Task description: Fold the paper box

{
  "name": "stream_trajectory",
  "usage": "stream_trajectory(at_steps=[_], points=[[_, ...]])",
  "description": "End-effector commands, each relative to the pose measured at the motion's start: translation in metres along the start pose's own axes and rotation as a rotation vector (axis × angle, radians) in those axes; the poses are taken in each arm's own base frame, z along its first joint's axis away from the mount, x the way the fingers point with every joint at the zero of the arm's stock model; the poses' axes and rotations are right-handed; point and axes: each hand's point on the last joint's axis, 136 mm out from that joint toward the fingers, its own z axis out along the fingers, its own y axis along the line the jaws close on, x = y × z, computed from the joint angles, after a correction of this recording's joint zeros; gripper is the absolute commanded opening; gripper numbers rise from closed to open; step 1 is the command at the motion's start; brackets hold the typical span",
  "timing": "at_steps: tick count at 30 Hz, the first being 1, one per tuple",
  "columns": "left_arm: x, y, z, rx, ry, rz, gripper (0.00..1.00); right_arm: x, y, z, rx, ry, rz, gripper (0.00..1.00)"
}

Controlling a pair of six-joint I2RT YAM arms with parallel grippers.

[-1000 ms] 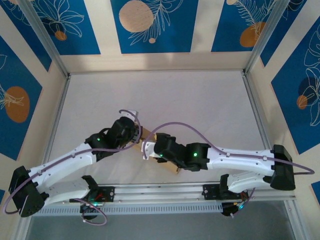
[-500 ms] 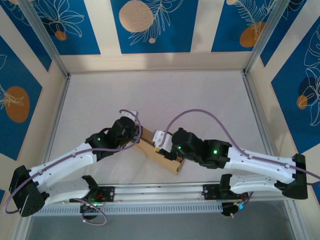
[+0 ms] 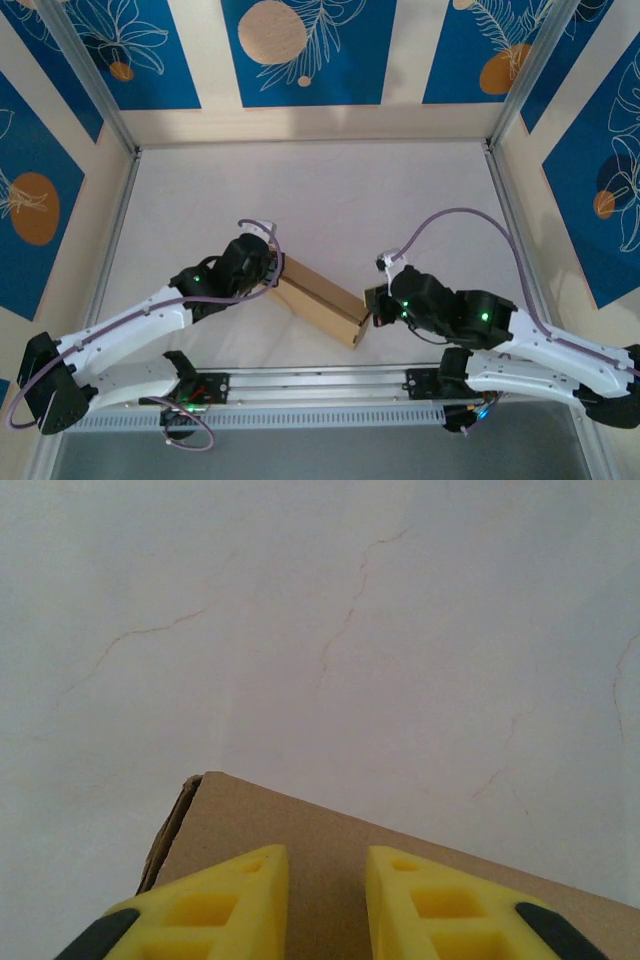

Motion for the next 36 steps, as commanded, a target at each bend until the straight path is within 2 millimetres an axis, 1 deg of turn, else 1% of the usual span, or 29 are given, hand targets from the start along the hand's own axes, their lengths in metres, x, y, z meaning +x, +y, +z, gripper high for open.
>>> stream_trajectory(at_steps=[1,3,5,8,10,16,17,18,19,20,21,24,26,28,30,33,34,36], points=[[0.035,0.010,0.004,-0.017,0.128,0.036,0.26,0.037,-0.012,0.014,0.056,0.115,0.076,0.00],[0.037,0.011,0.004,-0.018,0.133,0.035,0.26,0.048,-0.016,0.020,0.082,0.141,0.067,0.00],[0.041,0.013,0.005,-0.020,0.138,0.031,0.26,0.053,-0.023,0.022,0.126,0.155,0.059,0.00],[0.048,0.015,0.007,-0.023,0.149,0.021,0.26,0.052,-0.035,0.017,0.197,0.148,0.036,0.00],[0.052,0.016,0.007,-0.021,0.155,0.015,0.26,0.044,-0.034,0.010,0.199,0.132,0.018,0.00],[0.060,0.018,0.009,-0.020,0.167,0.001,0.26,0.020,0.005,-0.005,0.053,0.084,-0.042,0.00],[0.061,0.018,0.010,-0.021,0.170,0.001,0.26,0.018,0.013,-0.007,0.023,0.075,-0.052,0.02],[0.062,0.018,0.010,-0.021,0.171,0.000,0.26,0.017,0.021,-0.008,-0.007,0.069,-0.062,0.06],[0.061,0.018,0.010,-0.020,0.171,-0.003,0.26,0.016,0.025,-0.009,-0.024,0.066,-0.063,0.06],[0.062,0.019,0.010,-0.021,0.172,-0.002,0.26,0.017,0.030,-0.008,-0.046,0.070,-0.066,0.05],[0.062,0.019,0.010,-0.022,0.172,-0.002,0.26,0.019,0.036,-0.007,-0.070,0.079,-0.072,0.00],[0.063,0.020,0.010,-0.024,0.173,-0.003,0.26,0.025,0.043,-0.001,-0.094,0.111,-0.071,0.00],[0.063,0.019,0.009,-0.022,0.173,-0.004,0.26,0.031,0.037,0.005,-0.053,0.133,-0.045,0.00],[0.060,0.019,0.008,-0.023,0.167,-0.003,0.26,0.041,0.029,0.013,-0.012,0.172,-0.040,0.00],[0.055,0.018,0.006,-0.022,0.153,-0.001,0.26,0.054,0.013,0.019,0.067,0.219,-0.015,0.00],[0.042,0.016,-0.001,-0.012,0.123,-0.001,0.27,0.069,-0.011,0.023,0.171,0.271,0.024,0.00],[0.036,0.015,-0.005,-0.007,0.110,-0.002,0.27,0.071,-0.016,0.024,0.188,0.282,0.031,0.00],[0.022,0.015,-0.014,0.006,0.079,-0.006,0.28,0.070,-0.023,0.021,0.204,0.284,0.032,0.00]])
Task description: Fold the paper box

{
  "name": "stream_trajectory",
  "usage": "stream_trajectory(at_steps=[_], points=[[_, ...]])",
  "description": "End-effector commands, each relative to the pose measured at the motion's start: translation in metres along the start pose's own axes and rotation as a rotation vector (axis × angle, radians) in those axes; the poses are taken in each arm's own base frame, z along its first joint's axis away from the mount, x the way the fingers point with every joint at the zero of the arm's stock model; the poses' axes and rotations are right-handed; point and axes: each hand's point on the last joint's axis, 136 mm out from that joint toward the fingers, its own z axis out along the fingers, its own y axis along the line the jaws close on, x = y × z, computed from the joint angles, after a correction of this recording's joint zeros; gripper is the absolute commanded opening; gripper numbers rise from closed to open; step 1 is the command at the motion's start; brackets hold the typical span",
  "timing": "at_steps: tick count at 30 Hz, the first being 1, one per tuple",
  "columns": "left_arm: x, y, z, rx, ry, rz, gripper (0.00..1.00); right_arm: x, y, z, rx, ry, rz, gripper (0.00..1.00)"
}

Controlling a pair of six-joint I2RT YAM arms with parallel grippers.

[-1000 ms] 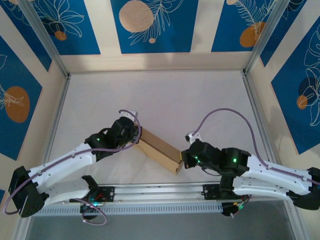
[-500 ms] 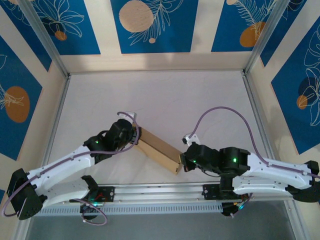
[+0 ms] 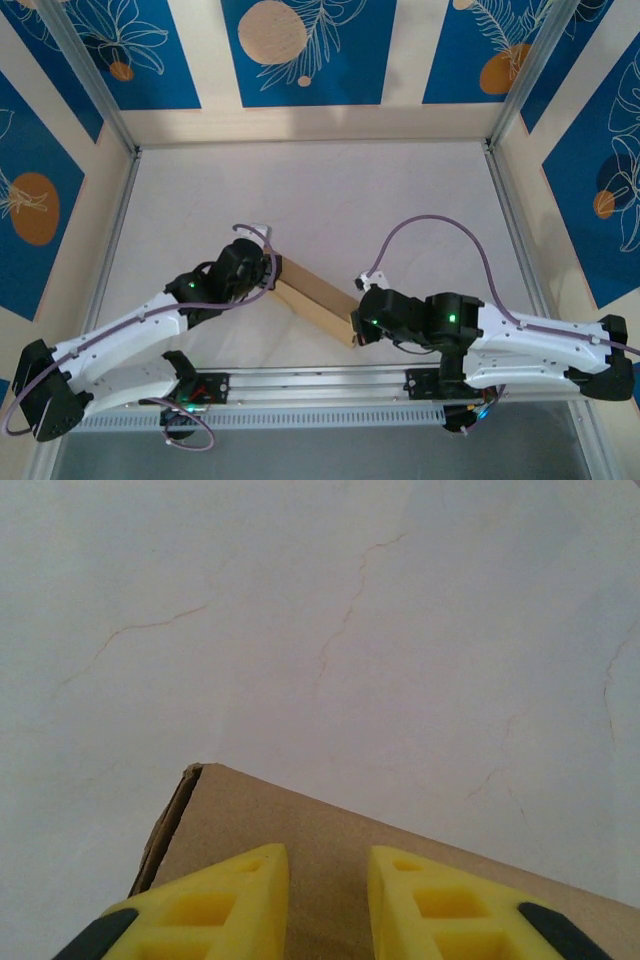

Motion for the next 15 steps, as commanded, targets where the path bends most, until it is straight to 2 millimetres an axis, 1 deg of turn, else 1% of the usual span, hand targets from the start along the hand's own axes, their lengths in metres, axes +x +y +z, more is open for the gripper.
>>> stream_trajectory(at_steps=[1,4,6,8,11,15], points=[[0.008,0.010,-0.015,-0.015,0.078,0.015,0.29,0.031,-0.047,0.009,0.178,0.117,0.008,0.00],[-0.016,0.019,-0.033,-0.031,0.026,0.011,0.30,0.020,-0.052,0.004,0.185,0.105,-0.012,0.00],[-0.026,0.030,-0.041,-0.050,0.004,0.000,0.32,0.013,-0.052,0.003,0.182,0.098,-0.025,0.00],[-0.028,0.044,-0.045,-0.077,0.006,-0.024,0.34,0.007,-0.051,0.004,0.178,0.091,-0.038,0.00],[-0.023,0.060,-0.041,-0.091,0.030,-0.064,0.36,0.000,-0.048,0.006,0.158,0.090,-0.041,0.00],[-0.023,0.066,-0.030,-0.086,0.047,-0.072,0.38,-0.001,-0.041,0.007,0.125,0.094,-0.054,0.00]])
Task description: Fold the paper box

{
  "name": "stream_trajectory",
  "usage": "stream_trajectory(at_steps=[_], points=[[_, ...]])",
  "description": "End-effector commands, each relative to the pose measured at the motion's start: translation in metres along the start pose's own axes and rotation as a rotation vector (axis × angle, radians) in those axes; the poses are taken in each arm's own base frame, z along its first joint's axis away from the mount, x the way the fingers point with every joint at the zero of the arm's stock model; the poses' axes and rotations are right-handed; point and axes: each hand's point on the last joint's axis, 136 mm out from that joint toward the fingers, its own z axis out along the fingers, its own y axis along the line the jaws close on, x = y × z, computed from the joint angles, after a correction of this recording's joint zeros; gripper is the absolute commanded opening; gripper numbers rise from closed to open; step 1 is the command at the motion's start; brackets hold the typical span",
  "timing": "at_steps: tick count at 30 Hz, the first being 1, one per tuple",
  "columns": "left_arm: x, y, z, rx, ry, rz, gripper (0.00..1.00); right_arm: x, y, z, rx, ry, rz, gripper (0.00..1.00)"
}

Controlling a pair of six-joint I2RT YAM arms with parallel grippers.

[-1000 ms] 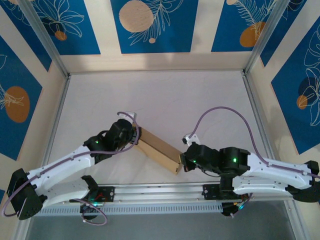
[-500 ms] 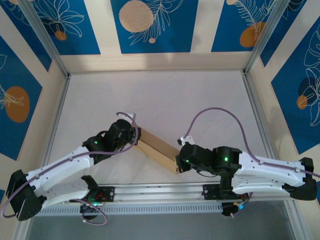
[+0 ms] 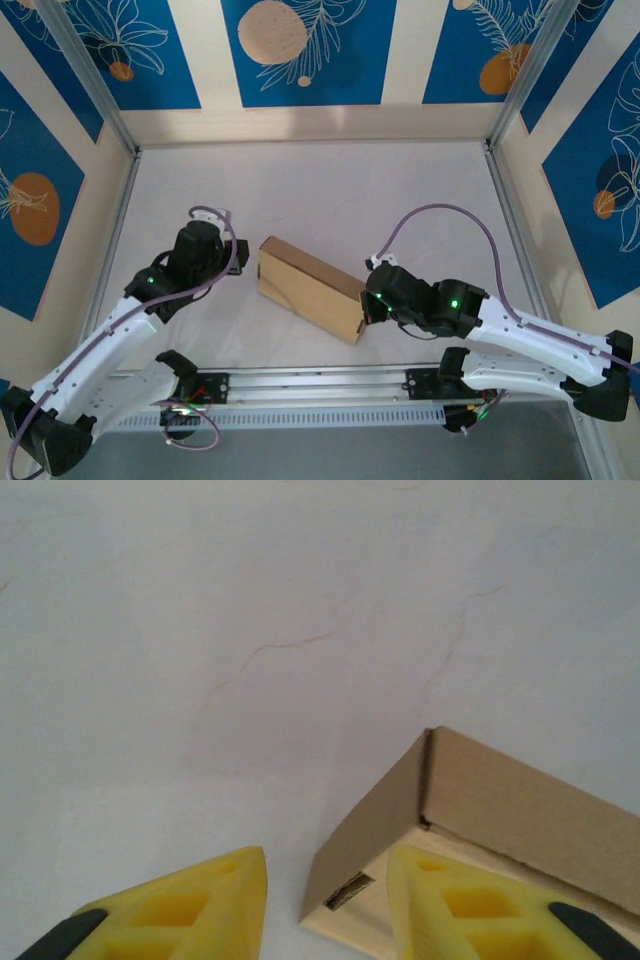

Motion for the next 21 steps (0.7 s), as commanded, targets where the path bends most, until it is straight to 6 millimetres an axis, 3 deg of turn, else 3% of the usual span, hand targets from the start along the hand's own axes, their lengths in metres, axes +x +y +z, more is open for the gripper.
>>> stream_trajectory(at_steps=[1,5,10,14,21], points=[[0.009,-0.004,0.010,0.036,0.061,0.026,0.39,0.029,-0.009,0.006,0.030,0.135,-0.068,0.00],[0.004,-0.017,0.022,0.089,0.072,0.011,0.43,0.034,-0.004,0.008,0.009,0.154,-0.070,0.00],[0.019,-0.027,0.040,0.146,0.136,-0.015,0.42,0.044,-0.003,0.013,0.007,0.178,-0.079,0.00],[0.038,-0.021,0.046,0.133,0.166,-0.047,0.40,0.049,-0.002,0.015,0.017,0.193,-0.099,0.00],[0.058,-0.006,0.031,0.096,0.182,-0.087,0.36,0.050,0.004,0.012,0.034,0.194,-0.172,0.00]])
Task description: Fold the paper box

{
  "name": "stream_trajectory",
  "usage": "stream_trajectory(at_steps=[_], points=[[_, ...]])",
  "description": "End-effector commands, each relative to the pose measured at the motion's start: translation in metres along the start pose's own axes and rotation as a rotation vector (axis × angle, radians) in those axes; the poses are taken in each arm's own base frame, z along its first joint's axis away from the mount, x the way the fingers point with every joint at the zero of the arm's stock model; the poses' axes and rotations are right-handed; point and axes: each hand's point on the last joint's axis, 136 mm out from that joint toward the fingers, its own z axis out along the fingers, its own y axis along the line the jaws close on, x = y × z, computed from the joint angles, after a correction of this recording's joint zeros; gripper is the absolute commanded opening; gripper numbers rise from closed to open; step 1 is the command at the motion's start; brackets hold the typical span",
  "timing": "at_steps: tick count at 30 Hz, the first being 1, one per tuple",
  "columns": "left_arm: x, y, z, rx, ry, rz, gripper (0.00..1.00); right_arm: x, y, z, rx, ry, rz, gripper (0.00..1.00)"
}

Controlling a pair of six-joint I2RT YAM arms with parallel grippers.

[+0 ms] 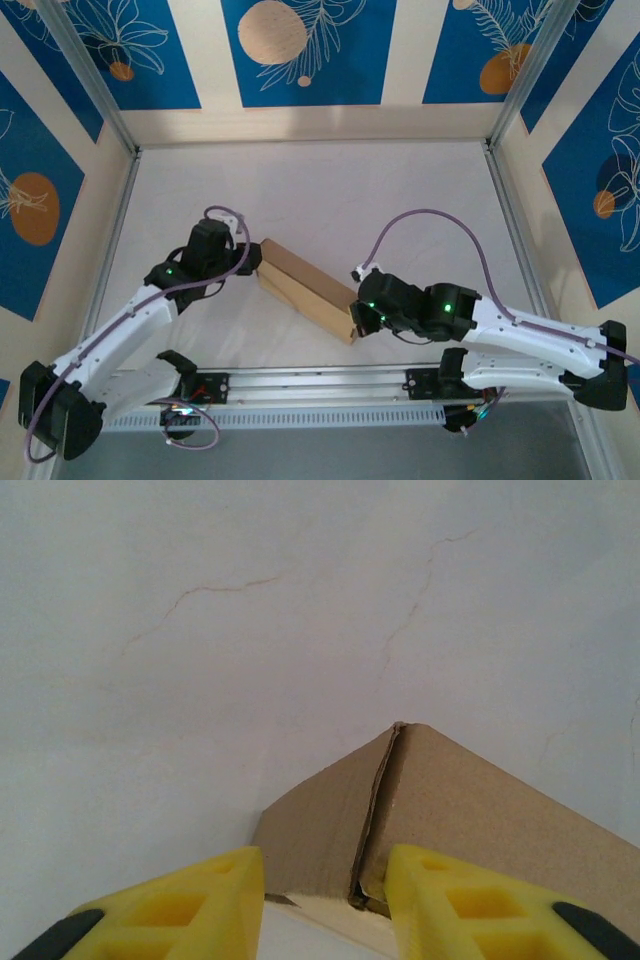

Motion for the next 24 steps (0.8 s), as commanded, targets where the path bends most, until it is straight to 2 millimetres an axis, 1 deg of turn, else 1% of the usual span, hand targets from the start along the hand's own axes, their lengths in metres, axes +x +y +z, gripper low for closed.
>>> stream_trajectory(at_steps=[1,5,8,13,19,22,24], points=[[0.028,0.016,-0.009,-0.042,0.072,-0.031,0.36,0.032,-0.021,0.011,0.122,0.130,-0.082,0.00],[0.015,0.032,-0.037,-0.136,-0.014,-0.021,0.39,0.028,-0.010,0.007,0.155,0.108,-0.154,0.00],[0.009,0.035,-0.048,-0.158,-0.036,-0.020,0.39,0.030,-0.004,0.009,0.191,0.101,-0.194,0.00],[0.013,0.034,-0.048,-0.147,-0.029,-0.045,0.39,0.038,0.010,0.018,0.219,0.104,-0.232,0.00],[0.008,0.034,-0.053,-0.146,-0.053,-0.046,0.39,0.042,0.021,0.018,0.266,0.086,-0.270,0.00],[0.008,0.033,-0.052,-0.140,-0.054,-0.048,0.39,0.045,0.020,0.024,0.278,0.091,-0.260,0.00],[0.010,0.032,-0.049,-0.132,-0.047,-0.055,0.40,0.045,0.012,0.033,0.307,0.096,-0.241,0.00]])
